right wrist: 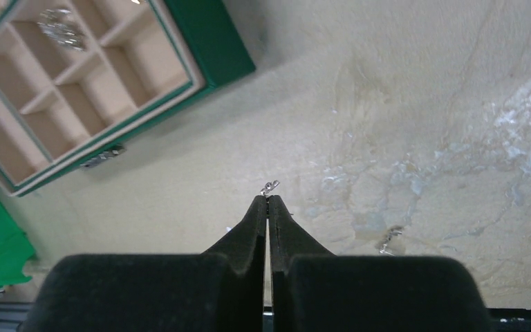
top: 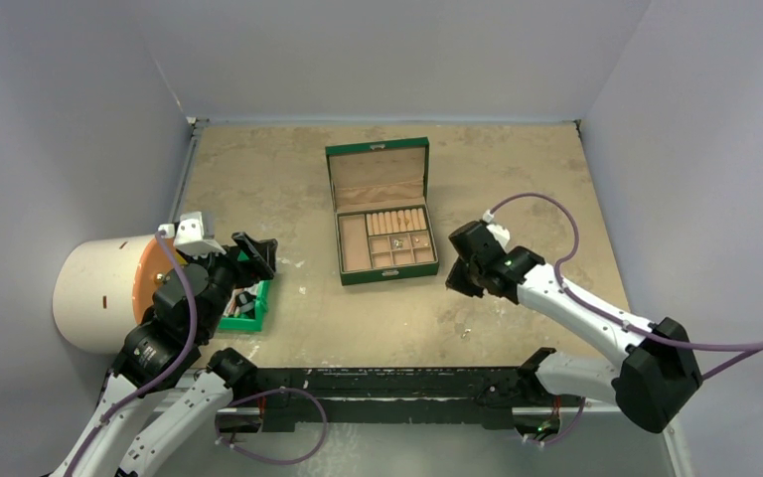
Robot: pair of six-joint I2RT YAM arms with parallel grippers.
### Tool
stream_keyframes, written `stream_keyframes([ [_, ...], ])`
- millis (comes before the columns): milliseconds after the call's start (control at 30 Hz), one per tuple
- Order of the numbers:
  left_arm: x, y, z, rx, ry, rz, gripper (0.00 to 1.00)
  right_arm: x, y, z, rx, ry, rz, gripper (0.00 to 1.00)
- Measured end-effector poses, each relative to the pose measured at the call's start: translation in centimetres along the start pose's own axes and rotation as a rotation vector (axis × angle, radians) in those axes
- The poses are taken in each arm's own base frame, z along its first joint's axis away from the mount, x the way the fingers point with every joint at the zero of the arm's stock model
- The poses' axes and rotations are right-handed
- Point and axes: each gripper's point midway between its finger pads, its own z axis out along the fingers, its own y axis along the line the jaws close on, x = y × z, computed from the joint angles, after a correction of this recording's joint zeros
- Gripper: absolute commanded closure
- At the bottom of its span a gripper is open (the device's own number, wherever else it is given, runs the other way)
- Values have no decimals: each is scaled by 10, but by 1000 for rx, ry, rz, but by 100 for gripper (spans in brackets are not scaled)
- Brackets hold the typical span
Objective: Organize the mixed jewelry
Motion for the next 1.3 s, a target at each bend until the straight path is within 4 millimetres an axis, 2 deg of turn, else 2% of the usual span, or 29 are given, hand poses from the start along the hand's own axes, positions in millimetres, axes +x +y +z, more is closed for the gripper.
stream_keyframes([
  [233, 0, 0, 0, 0, 1, 0, 22, -39, 39, -16, -50, -96, -31, 100],
  [433, 0, 0, 0, -1, 1, 0, 22, -54, 64, -11, -47, -109, -70, 100],
  [867, 0, 0, 0, -1, 1, 0, 22, -50, 78, 32, 21, -57, -130, 100],
  [1300, 0, 1, 0, -4, -1, 1, 22, -46, 89, 55, 38, -15, -159, 100],
])
